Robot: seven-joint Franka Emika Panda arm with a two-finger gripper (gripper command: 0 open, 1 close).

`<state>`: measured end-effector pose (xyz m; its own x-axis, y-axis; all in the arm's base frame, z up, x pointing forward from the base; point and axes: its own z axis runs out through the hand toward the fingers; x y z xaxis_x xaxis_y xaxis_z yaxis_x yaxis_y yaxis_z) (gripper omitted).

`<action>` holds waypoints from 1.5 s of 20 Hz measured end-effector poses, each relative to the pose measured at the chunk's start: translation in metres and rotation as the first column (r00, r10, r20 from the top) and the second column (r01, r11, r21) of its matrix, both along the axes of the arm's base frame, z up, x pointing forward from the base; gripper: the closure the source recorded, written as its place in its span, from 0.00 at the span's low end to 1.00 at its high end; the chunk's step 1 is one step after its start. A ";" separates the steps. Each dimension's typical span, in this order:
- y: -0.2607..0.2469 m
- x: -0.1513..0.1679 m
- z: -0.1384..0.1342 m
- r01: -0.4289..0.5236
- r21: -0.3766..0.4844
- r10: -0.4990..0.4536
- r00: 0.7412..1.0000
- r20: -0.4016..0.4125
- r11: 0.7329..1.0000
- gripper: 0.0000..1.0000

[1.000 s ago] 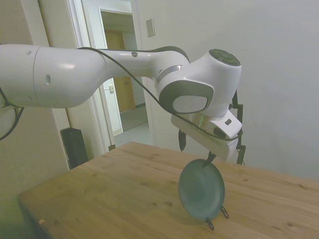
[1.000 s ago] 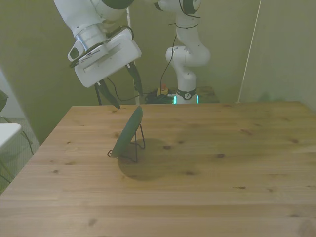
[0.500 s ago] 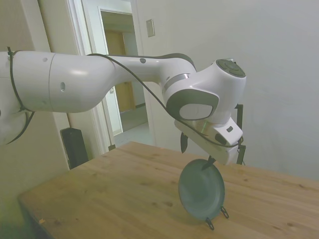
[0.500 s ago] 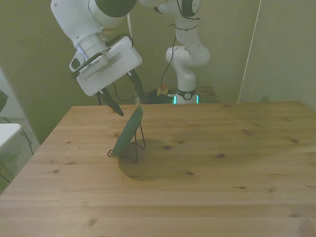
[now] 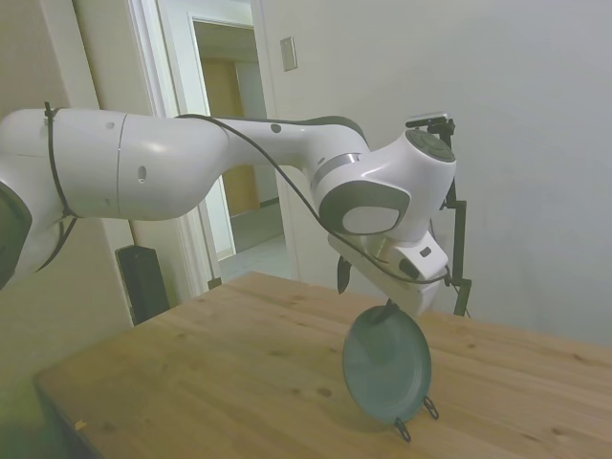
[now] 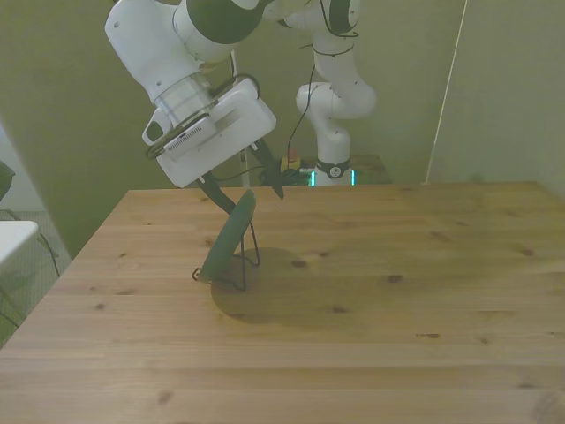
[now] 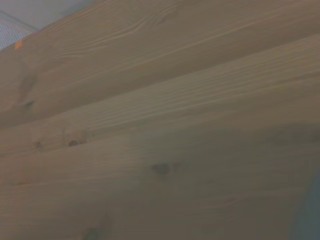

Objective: Unload the plate

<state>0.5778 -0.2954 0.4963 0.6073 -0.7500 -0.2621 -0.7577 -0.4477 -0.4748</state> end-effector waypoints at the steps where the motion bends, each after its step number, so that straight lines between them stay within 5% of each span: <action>1: 0.001 0.000 0.000 0.002 0.000 -0.002 1.000 -0.002 1.000 1.00; 30: -0.018 -0.011 -0.002 0.048 0.004 -0.047 0.999 -0.018 0.999 1.00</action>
<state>0.5670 -0.3139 0.4946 0.5661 -0.7767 -0.2761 -0.7867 -0.4090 -0.4624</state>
